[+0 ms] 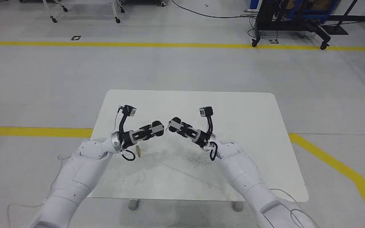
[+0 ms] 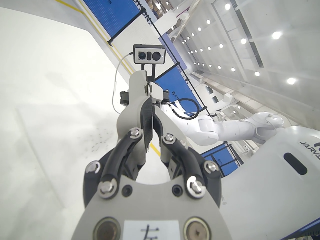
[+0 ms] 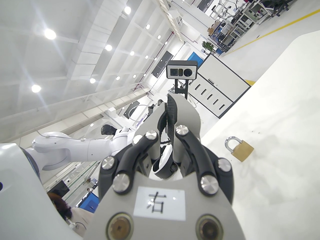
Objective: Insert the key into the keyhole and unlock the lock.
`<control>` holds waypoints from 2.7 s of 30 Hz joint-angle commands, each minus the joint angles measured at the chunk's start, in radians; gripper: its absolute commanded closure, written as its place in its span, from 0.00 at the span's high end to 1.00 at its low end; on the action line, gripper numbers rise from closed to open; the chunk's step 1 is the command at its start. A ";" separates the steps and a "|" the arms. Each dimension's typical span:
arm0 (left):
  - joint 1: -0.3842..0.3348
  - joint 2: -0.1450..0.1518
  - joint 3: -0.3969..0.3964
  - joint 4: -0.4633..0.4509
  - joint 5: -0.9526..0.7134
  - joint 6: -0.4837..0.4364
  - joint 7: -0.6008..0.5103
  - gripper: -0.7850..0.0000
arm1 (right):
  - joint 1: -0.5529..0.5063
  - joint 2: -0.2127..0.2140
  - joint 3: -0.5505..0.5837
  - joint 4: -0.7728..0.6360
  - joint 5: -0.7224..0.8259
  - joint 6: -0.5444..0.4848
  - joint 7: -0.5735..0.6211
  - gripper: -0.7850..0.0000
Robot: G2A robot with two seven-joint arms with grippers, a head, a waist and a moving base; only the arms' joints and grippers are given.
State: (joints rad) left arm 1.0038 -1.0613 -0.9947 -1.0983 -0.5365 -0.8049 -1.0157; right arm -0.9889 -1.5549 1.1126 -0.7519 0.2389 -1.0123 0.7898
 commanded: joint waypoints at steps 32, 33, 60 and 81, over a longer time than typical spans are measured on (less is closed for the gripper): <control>-0.004 -0.010 -0.013 0.017 0.036 -0.015 0.030 0.00 | -0.024 -0.015 0.025 -0.037 -0.059 0.000 0.018 0.00; 0.000 -0.010 -0.015 0.015 0.033 -0.022 0.029 0.00 | -0.027 -0.014 0.024 -0.044 -0.064 0.000 0.018 0.00; 0.032 0.000 -0.024 -0.036 0.040 -0.017 0.018 0.00 | -0.058 -0.014 0.039 -0.107 -0.096 0.000 -0.004 0.00; 0.022 0.000 -0.029 -0.017 -0.013 0.002 -0.001 0.00 | -0.129 0.003 0.064 -0.193 -0.214 0.000 -0.118 1.00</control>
State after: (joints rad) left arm 1.0264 -1.0619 -1.0204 -1.1185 -0.5533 -0.8007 -1.0195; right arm -1.1183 -1.5515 1.1762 -0.9453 0.0244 -1.0123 0.6704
